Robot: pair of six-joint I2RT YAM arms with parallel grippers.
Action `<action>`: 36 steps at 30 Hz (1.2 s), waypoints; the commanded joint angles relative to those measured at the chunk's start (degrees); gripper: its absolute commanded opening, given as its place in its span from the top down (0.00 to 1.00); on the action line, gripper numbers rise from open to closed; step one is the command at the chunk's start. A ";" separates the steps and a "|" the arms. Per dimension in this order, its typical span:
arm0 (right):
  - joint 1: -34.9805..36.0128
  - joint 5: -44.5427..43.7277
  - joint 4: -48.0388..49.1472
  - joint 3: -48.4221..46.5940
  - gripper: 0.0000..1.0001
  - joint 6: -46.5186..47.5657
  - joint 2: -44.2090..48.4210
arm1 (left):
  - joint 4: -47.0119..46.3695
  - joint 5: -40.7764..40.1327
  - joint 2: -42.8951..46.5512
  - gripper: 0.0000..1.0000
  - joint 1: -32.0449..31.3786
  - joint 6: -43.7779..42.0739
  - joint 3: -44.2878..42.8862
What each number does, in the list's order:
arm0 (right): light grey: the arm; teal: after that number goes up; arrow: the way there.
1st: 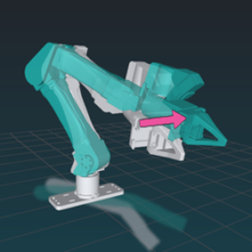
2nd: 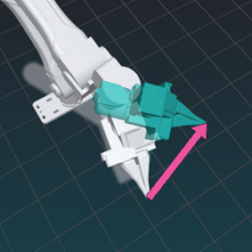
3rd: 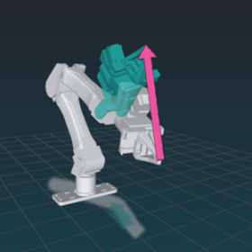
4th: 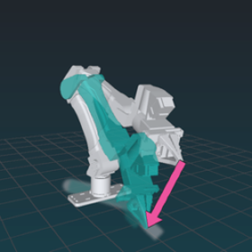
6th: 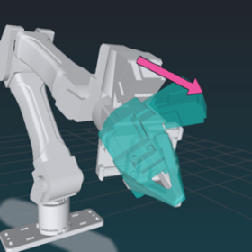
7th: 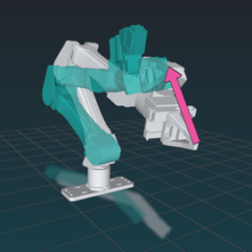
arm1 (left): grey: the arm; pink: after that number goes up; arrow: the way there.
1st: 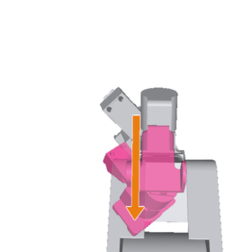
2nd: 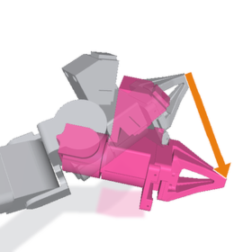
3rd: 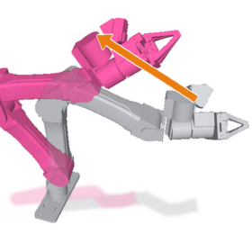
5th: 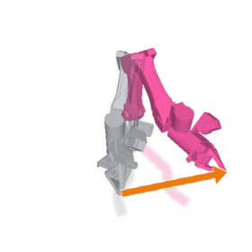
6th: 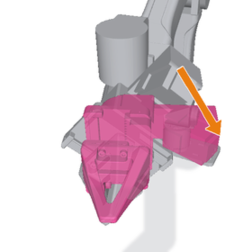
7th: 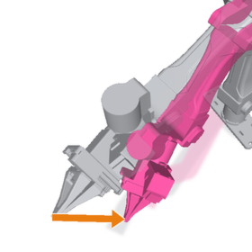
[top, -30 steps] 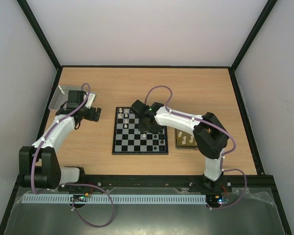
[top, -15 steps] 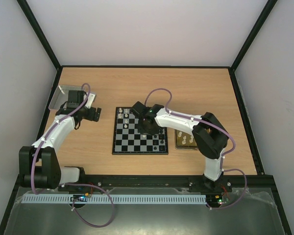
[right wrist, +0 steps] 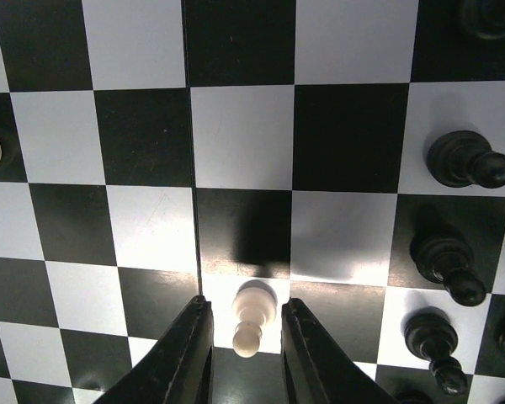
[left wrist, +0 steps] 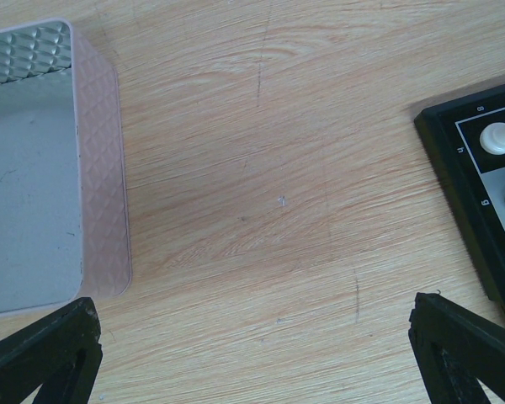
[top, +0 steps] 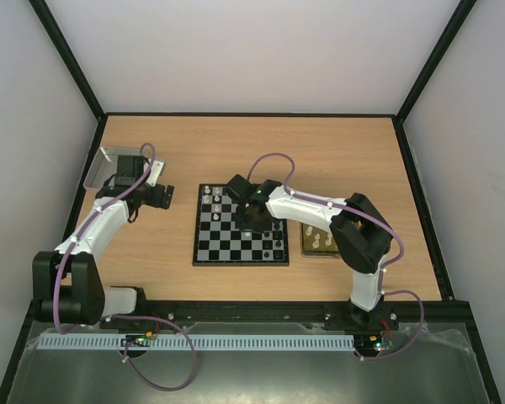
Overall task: Set up the chess pieces on the board
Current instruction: Pick up the chess piece from the chessboard.
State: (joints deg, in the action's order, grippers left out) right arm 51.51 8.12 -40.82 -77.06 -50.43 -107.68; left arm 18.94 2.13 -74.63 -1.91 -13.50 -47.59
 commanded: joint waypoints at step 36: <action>1.00 0.14 0.63 1.20 0.81 0.53 -0.80 | 0.13 1.30 1.33 0.00 0.42 -0.09 0.75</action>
State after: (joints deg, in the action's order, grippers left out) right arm 52.21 8.69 -40.45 -76.71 -50.15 -107.70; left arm 18.94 2.90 -74.63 -1.87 -13.52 -47.59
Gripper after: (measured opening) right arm 0.192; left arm 0.997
